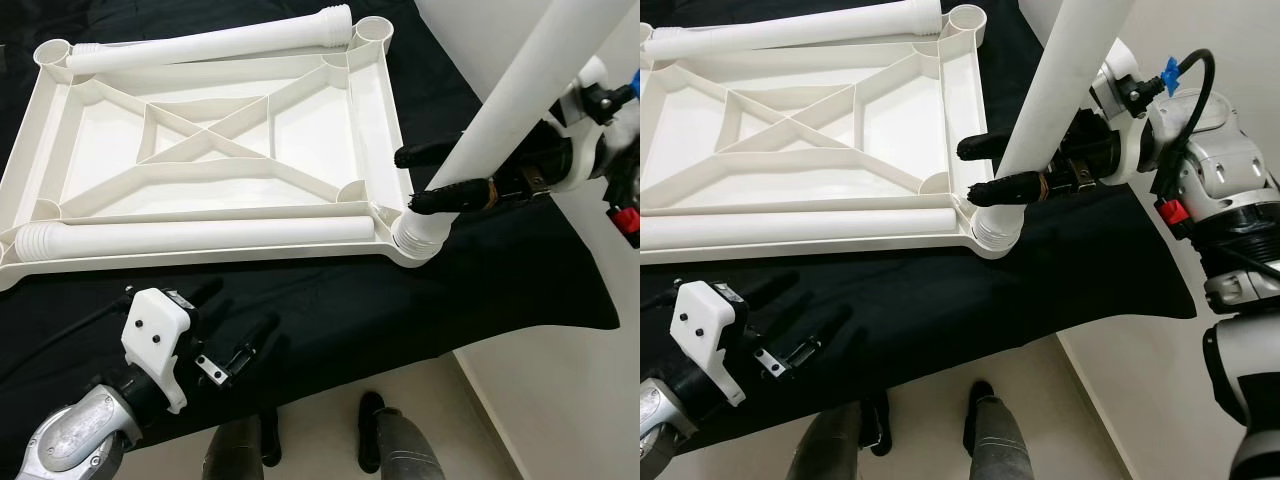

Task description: Building children table

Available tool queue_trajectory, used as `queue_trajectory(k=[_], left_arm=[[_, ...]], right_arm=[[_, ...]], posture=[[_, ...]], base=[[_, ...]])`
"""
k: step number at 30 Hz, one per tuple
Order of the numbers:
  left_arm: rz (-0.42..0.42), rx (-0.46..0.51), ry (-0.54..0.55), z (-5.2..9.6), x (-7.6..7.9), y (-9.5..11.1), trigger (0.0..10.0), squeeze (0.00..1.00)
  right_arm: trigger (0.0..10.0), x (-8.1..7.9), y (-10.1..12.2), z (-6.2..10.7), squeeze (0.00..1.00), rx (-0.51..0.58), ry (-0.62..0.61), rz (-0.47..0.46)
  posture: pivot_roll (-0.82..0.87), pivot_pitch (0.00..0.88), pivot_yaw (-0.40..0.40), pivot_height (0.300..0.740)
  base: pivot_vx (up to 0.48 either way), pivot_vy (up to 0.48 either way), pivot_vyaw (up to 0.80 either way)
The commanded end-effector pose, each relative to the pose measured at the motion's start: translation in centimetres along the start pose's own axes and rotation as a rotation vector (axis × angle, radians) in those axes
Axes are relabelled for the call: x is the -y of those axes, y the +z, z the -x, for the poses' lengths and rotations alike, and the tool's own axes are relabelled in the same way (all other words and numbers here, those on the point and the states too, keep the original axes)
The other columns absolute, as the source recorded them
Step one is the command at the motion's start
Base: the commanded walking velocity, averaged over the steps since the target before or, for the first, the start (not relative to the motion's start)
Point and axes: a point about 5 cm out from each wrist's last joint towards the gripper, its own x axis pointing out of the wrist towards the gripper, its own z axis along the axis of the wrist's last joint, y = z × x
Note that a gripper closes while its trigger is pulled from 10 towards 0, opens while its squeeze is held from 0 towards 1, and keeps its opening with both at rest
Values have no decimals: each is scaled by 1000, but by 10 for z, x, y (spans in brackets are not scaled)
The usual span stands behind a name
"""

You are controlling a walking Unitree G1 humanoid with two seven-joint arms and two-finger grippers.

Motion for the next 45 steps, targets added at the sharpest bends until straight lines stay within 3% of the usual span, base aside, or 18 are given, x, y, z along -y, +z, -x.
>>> queue_trajectory(k=[1, 21, 45], left_arm=[[16, -24, 4, 2, 2, -6, 10000, 0], [14, -14, 6, -2, 2, -7, 10000, 0], [7, 10, 9, -12, 1, -11, 10000, 0]], right_arm=[[10000, -6, -20, -7, 0, -55, 44, -74], [10000, -10, -25, -10, 0, -60, -5, -92], [10000, -24, -30, -29, 0, -132, -256, -123]], posture=[[66, 417, 14, 740], [50, 402, 6, 740], [13, 375, -8, 740]], base=[[0, 0, 0], [0, 0, 0], [0, 0, 0]])
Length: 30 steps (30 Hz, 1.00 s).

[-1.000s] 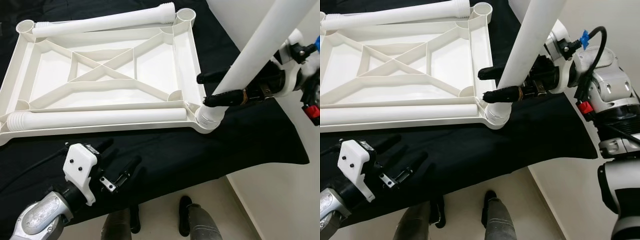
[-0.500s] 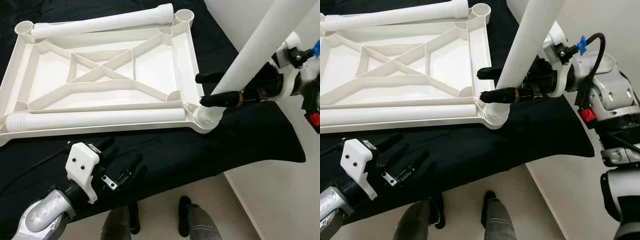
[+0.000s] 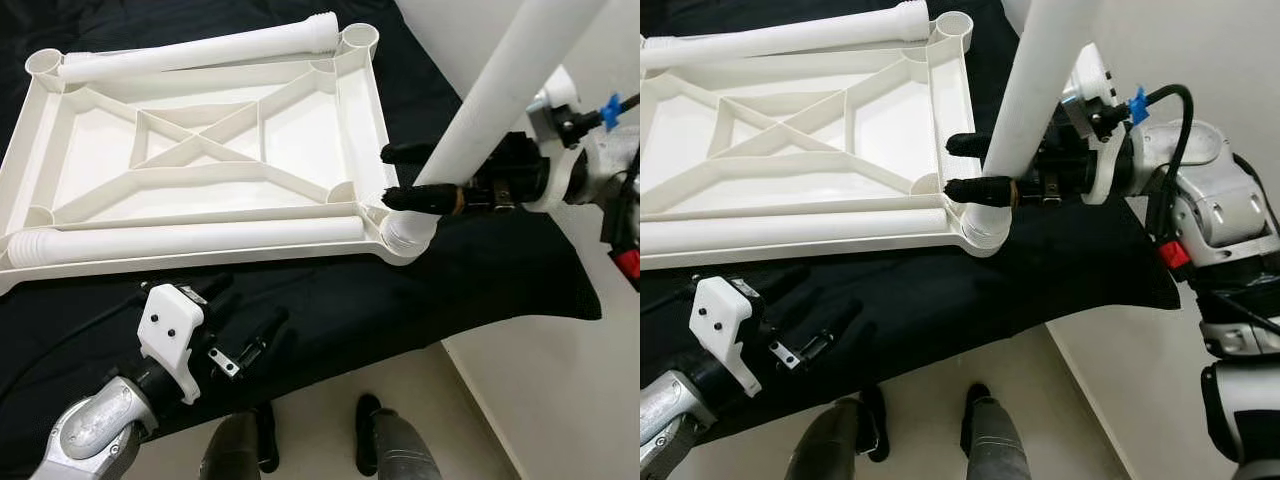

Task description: Building children table

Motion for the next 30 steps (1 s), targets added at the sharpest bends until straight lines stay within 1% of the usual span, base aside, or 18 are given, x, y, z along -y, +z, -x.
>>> queue_trajectory(k=[1, 4, 12, 14, 17, 20, 30], left_arm=[[9, -14, -1, 2, 2, -4, 10000, 0], [8, -13, 0, 1, 2, -5, 10000, 0], [5, -6, 3, 0, 2, -5, 10000, 0], [5, -3, 2, -1, 1, -5, 10000, 0], [5, -2, 2, -2, 2, -6, 10000, 0], [3, -1, 1, -2, 2, -6, 10000, 0], [2, 1, -1, -4, 1, -7, 10000, 0]], right_arm=[[10000, -8, -27, -5, 0, -100, 10, -100], [10000, -9, -28, -7, 0, -108, -8, -107], [10000, -10, -31, -10, 0, -148, -114, -134], [10000, -13, -32, -11, 0, -149, -147, -151], [10000, -15, -34, -11, 0, -150, -157, -153], [10000, -19, -37, -11, 0, -149, -208, -174], [10000, -21, -41, -9, 0, -153, -299, -195]], posture=[[13, 375, -8, 740], [10, 374, -10, 740], [3, 371, -12, 740], [1, 369, -11, 740], [1, 369, -11, 740], [1, 367, -9, 740], [-4, 362, -2, 740]], base=[[0, 0, 0], [0, 0, 0], [0, 0, 0], [0, 0, 0], [0, 0, 0], [0, 0, 0], [0, 0, 0]])
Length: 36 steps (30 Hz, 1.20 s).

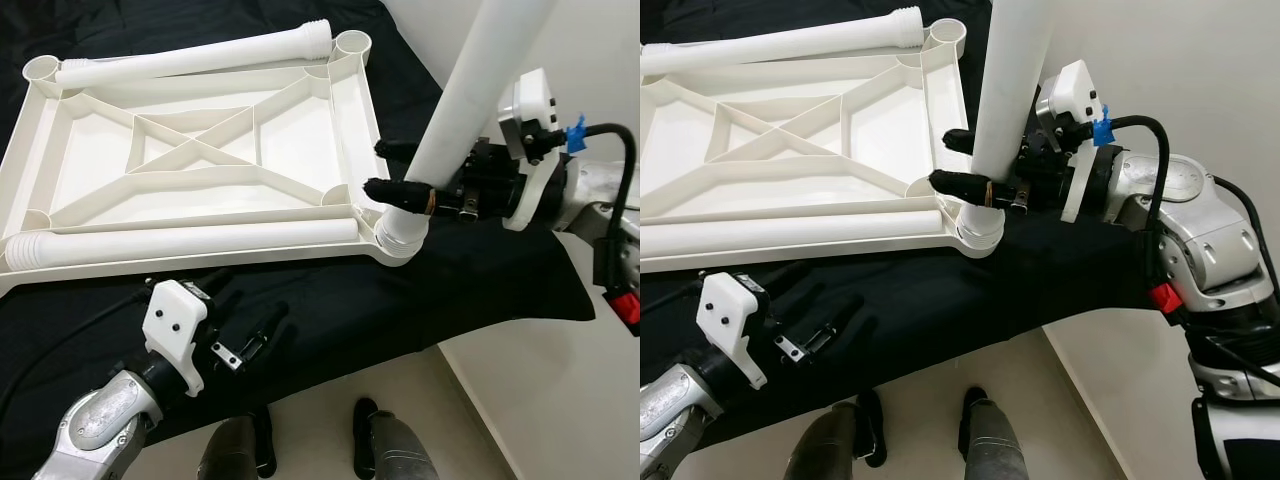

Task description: Building children table

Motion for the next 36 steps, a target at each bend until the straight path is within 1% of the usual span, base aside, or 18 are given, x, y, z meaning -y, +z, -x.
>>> queue_trajectory(k=[1, 4, 7, 8, 9, 12, 23, 34, 36], left_arm=[[11, -14, -3, 2, 2, -5, 10000, 0], [10, -13, -3, 2, 2, -5, 10000, 0], [10, -13, -3, 2, 2, -5, 10000, 0], [9, -12, -3, 1, 2, -6, 10000, 0], [9, -12, -3, 1, 2, -6, 10000, 0], [5, -10, -1, 1, 1, -6, 10000, 0], [2, -8, -1, 0, 0, -7, 10000, 0], [2, -6, -3, -2, 0, -8, 10000, 0], [0, -4, -1, -2, 0, -8, 10000, 0]], right_arm=[[10000, -3, -35, -1, 0, -144, -41, -106], [10000, -5, -36, 0, 0, -146, -74, -120], [10000, -5, -36, 0, 0, -146, -74, -120], [10000, -5, -37, 0, 0, -147, -105, -128], [10000, -5, -37, 0, 0, -147, -105, -128], [10000, -8, -37, 0, 0, -148, -156, -136], [10000, -13, -39, -2, 0, -182, -220, -123], [10000, -16, -39, -6, 0, -185, -274, -135], [10000, -16, -39, -6, 0, -184, -309, -138]], posture=[[-4, 362, -2, 740], [-6, 360, -1, 740], [-6, 360, -1, 740], [-5, 359, -1, 740], [-5, 359, -1, 740], [-5, 356, 3, 740], [-11, 353, 5, 740], [-16, 343, 2, 740], [-17, 340, 2, 740]], base=[[0, 0, 0], [0, 0, 0], [0, 0, 0], [0, 0, 0], [0, 0, 0], [0, 0, 0], [0, 0, 0], [0, 0, 0], [0, 0, 0]])
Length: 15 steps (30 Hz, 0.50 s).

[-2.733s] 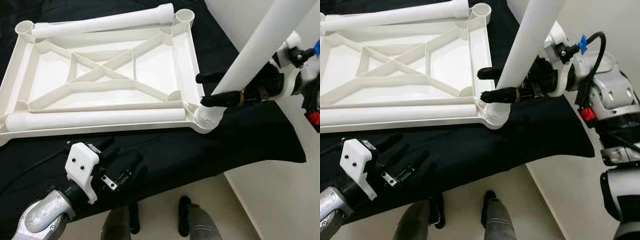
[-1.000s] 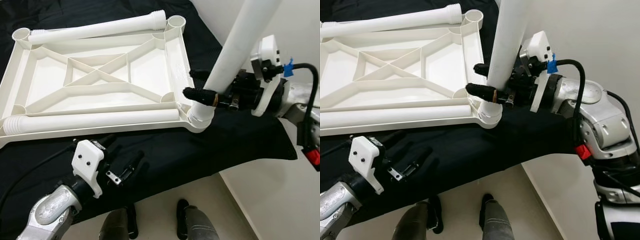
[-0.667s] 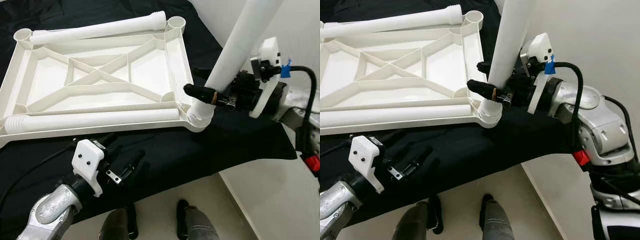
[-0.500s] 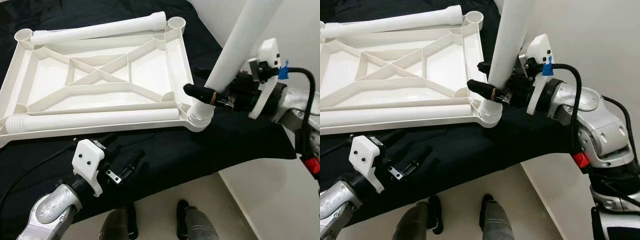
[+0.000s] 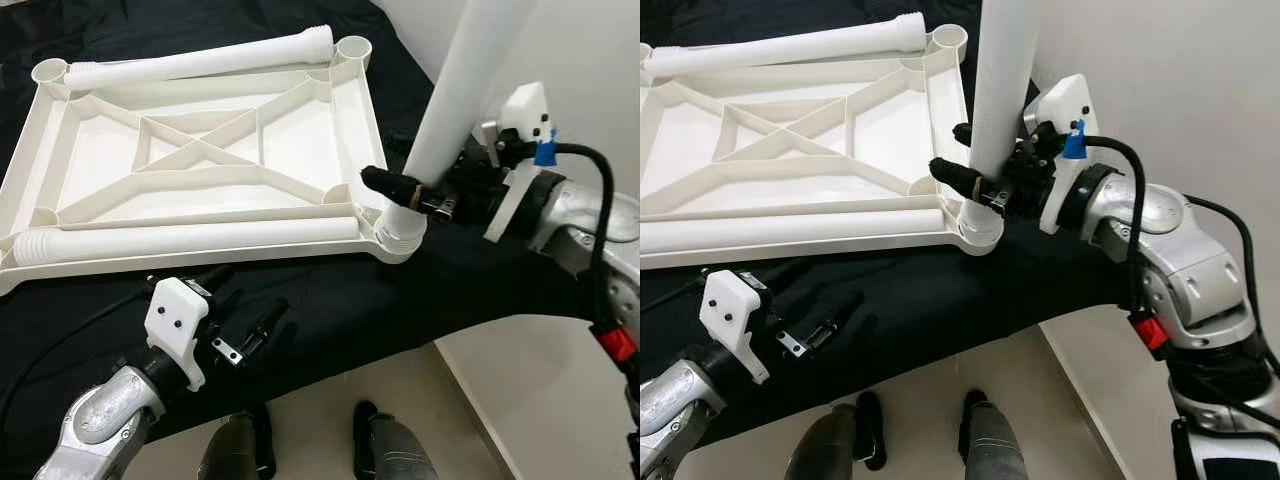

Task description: Building children table

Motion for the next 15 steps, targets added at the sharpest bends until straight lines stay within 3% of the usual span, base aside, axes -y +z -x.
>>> queue_trajectory(k=[1, 15], left_arm=[[14, -16, -8, 2, 3, -5, 10000, 0], [14, -12, -8, 1, 3, -6, 10000, 0]], right_arm=[[10000, 0, -35, 1, 0, -166, -58, -91], [10000, -2, -37, 0, 0, -169, -158, -128]], posture=[[-17, 340, 2, 740], [-23, 337, 4, 740]], base=[[0, 0, 0], [0, 0, 0]])
